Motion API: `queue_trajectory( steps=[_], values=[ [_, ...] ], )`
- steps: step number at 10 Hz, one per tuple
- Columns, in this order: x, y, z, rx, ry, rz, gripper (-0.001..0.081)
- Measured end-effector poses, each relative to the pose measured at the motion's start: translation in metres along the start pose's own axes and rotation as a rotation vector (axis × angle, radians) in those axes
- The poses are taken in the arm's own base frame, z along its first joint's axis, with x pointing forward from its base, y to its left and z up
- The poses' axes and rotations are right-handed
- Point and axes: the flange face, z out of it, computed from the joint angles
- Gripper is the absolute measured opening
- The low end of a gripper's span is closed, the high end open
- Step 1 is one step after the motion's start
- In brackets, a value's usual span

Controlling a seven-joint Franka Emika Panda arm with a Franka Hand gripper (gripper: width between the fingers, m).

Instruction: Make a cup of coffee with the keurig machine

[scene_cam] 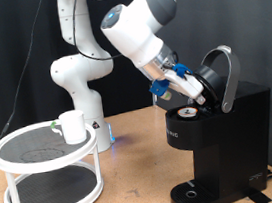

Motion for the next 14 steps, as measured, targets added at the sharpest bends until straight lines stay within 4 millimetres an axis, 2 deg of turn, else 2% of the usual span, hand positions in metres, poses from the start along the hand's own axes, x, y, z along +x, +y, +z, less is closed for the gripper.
queue_trajectory(
  steps=[4, 9, 12, 14],
  values=[
    [0.001, 0.008, -0.036, -0.039, -0.05, -0.009, 0.0734],
    [-0.02, 0.03, -0.081, -0.093, -0.138, -0.034, 0.0734],
    [-0.02, 0.031, -0.085, -0.106, -0.142, -0.042, 0.0734],
    [-0.031, 0.039, -0.085, -0.146, -0.221, -0.063, 0.0734]
  ],
)
